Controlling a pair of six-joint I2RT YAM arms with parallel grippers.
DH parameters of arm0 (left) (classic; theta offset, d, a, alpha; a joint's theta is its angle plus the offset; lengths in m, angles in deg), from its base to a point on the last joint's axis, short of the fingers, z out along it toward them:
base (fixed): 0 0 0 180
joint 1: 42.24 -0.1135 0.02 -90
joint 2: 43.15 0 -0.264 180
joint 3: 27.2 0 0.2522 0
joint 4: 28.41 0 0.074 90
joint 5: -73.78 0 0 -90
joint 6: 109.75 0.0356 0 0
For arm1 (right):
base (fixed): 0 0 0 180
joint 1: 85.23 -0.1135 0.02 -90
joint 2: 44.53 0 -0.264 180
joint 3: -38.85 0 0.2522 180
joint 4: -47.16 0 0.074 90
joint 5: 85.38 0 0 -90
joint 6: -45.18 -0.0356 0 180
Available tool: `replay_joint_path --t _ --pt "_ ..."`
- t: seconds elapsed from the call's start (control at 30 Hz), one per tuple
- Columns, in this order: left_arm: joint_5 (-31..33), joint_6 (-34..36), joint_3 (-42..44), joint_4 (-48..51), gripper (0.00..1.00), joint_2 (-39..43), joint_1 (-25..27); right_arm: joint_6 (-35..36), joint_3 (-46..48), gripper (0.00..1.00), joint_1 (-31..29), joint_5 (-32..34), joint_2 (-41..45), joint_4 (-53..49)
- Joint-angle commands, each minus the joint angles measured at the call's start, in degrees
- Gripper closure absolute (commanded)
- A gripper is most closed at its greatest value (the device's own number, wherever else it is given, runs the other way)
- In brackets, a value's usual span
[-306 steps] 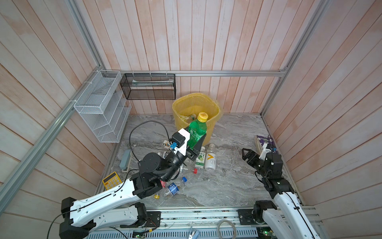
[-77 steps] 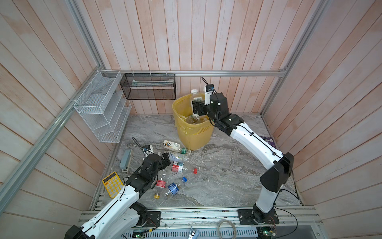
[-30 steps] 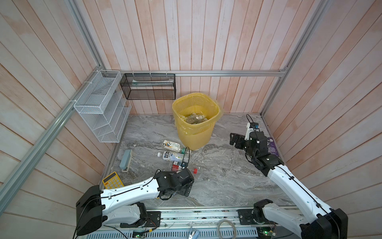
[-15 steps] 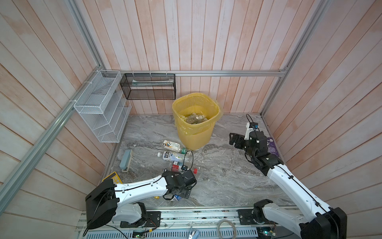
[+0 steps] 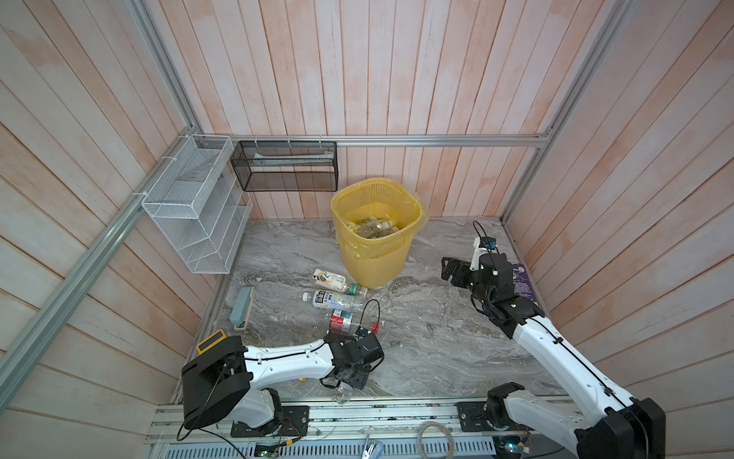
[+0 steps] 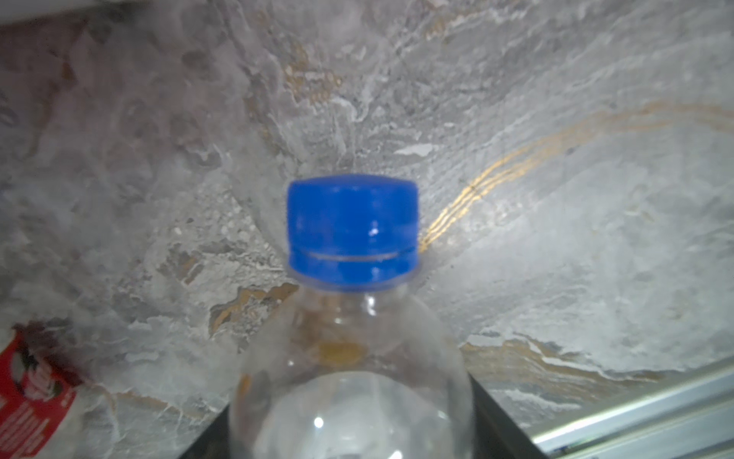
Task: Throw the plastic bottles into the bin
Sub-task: 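Close the left gripper on the blue-capped clear bottle, then lift the blue-capped bottle over the bin and release it with the left gripper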
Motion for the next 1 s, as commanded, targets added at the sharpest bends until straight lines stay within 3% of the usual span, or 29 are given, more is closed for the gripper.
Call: replay_joint_path --t 0.0,0.23,0.4,0.53,0.67,0.77,0.97 --pt "-0.72 0.63 -0.23 -1.41 0.38 -0.17 0.29 -0.08 0.71 0.02 0.44 -0.52 0.92 0.34" --pt "3.1 1.38 -3.92 -4.0 0.55 6.63 0.3 -0.08 1.47 0.01 0.87 0.22 1.63 0.17" --pt "13.07 5.72 -9.63 -10.23 0.57 19.07 -0.66 -0.07 3.04 0.02 1.96 1.11 3.07 0.6" --pt "24.05 17.46 -13.59 -20.92 0.56 27.77 -1.24 -0.43 5.35 0.02 3.06 1.07 5.17 2.16" --pt "30.15 37.17 -15.46 -40.47 0.55 31.63 -1.75 -0.83 7.6 0.01 3.9 1.42 7.69 3.39" --pt "26.59 46.85 -17.95 -53.06 0.55 29.71 -5.06 -0.78 8.35 0.01 4.08 0.99 9.18 3.8" --pt "8.0 41.71 -29.62 -55.29 0.55 16.02 -21.78 -1.09 9.56 0.01 4.22 -1.31 10.33 4.46"
